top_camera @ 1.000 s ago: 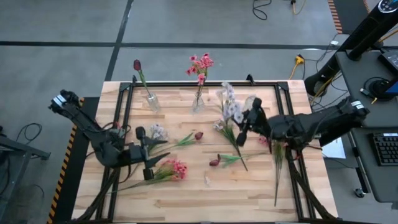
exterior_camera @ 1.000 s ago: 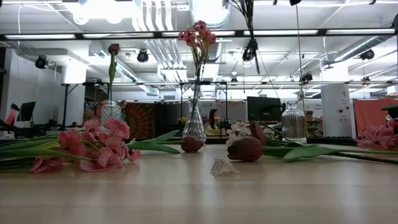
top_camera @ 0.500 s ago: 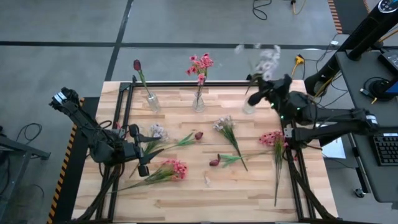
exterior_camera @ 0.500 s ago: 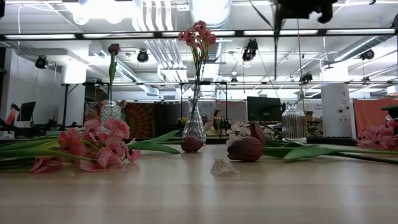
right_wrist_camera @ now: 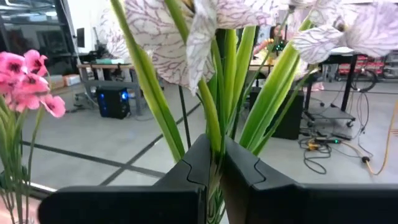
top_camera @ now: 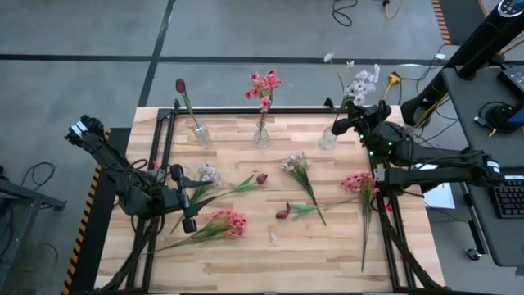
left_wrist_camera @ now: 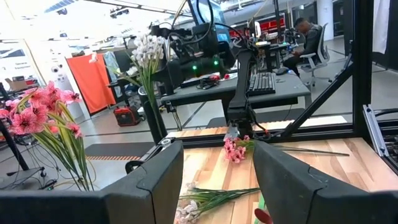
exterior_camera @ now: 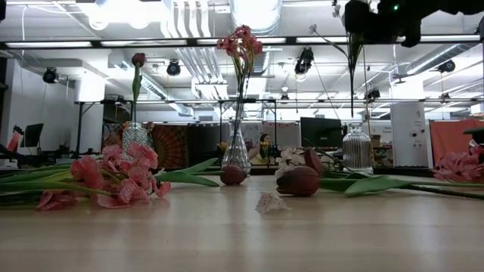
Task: Sort flowers into vase by color
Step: Put the right white flowers into the right transparent vase, then put the bottom purple tulip into the left transparent vase
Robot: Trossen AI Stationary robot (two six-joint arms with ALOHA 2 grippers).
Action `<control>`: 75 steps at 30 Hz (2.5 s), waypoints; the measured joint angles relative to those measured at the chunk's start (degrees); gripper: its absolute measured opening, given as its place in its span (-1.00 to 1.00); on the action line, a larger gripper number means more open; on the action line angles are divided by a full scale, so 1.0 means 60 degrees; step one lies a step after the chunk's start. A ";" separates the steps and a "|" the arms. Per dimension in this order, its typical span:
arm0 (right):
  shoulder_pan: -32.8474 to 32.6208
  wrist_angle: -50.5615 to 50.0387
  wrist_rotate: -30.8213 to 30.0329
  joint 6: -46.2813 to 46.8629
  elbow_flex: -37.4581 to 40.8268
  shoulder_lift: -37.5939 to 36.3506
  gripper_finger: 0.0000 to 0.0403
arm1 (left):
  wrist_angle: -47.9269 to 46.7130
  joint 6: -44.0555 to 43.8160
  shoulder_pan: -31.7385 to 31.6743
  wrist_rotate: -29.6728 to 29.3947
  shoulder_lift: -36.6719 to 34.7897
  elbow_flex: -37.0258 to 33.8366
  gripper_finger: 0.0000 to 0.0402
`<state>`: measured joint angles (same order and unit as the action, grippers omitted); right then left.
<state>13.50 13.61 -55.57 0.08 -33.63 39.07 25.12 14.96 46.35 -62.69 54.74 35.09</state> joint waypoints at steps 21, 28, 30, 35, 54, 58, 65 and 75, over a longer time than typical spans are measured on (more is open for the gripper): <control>-0.0011 -0.0357 -0.0240 0.0313 0.0344 0.0018 -0.91 | -0.0094 0.0000 0.0000 0.0003 0.0015 0.0000 -0.12; -0.0011 -0.0824 -0.0237 0.0625 0.0344 0.0022 -0.91 | -0.0131 0.0000 0.0000 0.0003 0.0015 0.0000 -0.12; -0.0011 -0.0837 -0.0237 0.0666 0.0344 0.0022 -0.89 | -0.0131 0.0000 0.0000 0.0003 0.0015 0.0000 -0.12; -0.0011 -0.0974 -0.0232 0.0857 0.0344 0.0022 -0.76 | -0.0132 -0.0001 0.0000 0.0003 0.0036 0.0000 -0.12; -0.0123 -0.1752 -0.0099 0.1730 0.0221 -0.0008 -0.11 | -0.0187 -0.0079 0.0000 0.0003 0.0066 0.0000 -0.12; -0.0354 -0.1759 0.0117 0.1559 -0.0067 -0.0011 -0.03 | -0.0200 -0.0180 0.0000 0.0003 0.0069 0.0000 -0.12; -0.0667 -0.3174 0.0105 0.1609 -0.1079 0.0022 0.02 | -0.0556 -0.1093 0.0007 0.0032 0.0093 0.0000 -0.12; -0.1068 -0.4510 0.0121 0.1063 -0.2367 0.0029 0.02 | -0.0620 -0.3180 0.0026 0.0058 0.1298 0.0120 -0.12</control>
<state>7.09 -13.45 -54.85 6.46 -47.84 39.25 21.40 -4.12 46.50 -62.35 62.53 35.81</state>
